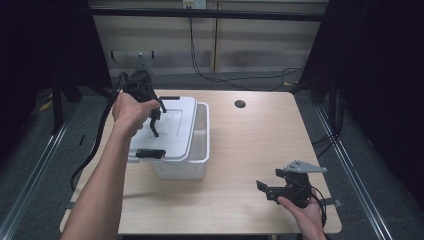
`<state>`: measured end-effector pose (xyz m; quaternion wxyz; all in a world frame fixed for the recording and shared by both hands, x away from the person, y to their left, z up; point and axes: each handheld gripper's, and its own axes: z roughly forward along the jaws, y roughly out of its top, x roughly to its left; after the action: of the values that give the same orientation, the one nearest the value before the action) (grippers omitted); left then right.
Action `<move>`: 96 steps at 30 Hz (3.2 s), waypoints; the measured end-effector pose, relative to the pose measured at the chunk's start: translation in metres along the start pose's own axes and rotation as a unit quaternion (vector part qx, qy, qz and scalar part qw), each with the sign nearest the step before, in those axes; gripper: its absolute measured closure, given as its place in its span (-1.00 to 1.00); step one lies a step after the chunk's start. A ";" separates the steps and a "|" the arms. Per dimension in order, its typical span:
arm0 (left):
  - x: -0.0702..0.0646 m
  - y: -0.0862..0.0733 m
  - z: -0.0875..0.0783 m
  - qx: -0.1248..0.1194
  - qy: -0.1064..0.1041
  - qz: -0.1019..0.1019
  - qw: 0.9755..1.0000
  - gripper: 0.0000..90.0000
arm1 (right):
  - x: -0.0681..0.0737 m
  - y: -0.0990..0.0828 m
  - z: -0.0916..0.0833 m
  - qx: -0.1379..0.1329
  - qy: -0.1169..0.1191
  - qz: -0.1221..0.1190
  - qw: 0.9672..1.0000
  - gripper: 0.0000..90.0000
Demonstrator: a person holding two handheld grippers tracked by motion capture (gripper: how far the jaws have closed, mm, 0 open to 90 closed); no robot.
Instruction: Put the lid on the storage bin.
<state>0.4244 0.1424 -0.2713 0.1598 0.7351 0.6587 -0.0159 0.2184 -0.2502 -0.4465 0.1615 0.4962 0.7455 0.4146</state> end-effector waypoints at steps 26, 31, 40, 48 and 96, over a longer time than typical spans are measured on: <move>-0.031 0.001 0.023 -0.020 -0.011 -0.035 0.999 0.89 | 0.000 0.000 0.000 0.001 0.005 -0.003 1.000 -0.69; -0.033 0.002 0.028 -0.021 -0.002 -0.032 0.999 0.89 | 0.000 0.000 0.000 0.001 0.006 -0.004 1.000 -0.69; -0.036 0.003 0.036 -0.019 -0.014 -0.035 0.999 0.89 | 0.000 0.000 0.000 0.002 0.005 -0.004 1.000 -0.69; -0.033 0.003 0.038 -0.021 -0.012 -0.043 0.999 0.89 | 0.000 0.000 0.000 0.002 0.005 -0.004 1.000 -0.69; -0.014 0.002 0.059 -0.023 -0.040 -0.005 0.999 0.50 | 0.000 0.000 0.001 0.004 0.004 -0.006 1.000 -0.69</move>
<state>0.4354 0.1135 -0.3230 0.2024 0.7271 0.6553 -0.0310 0.2188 -0.2498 -0.4469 0.1592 0.4901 0.7509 0.4129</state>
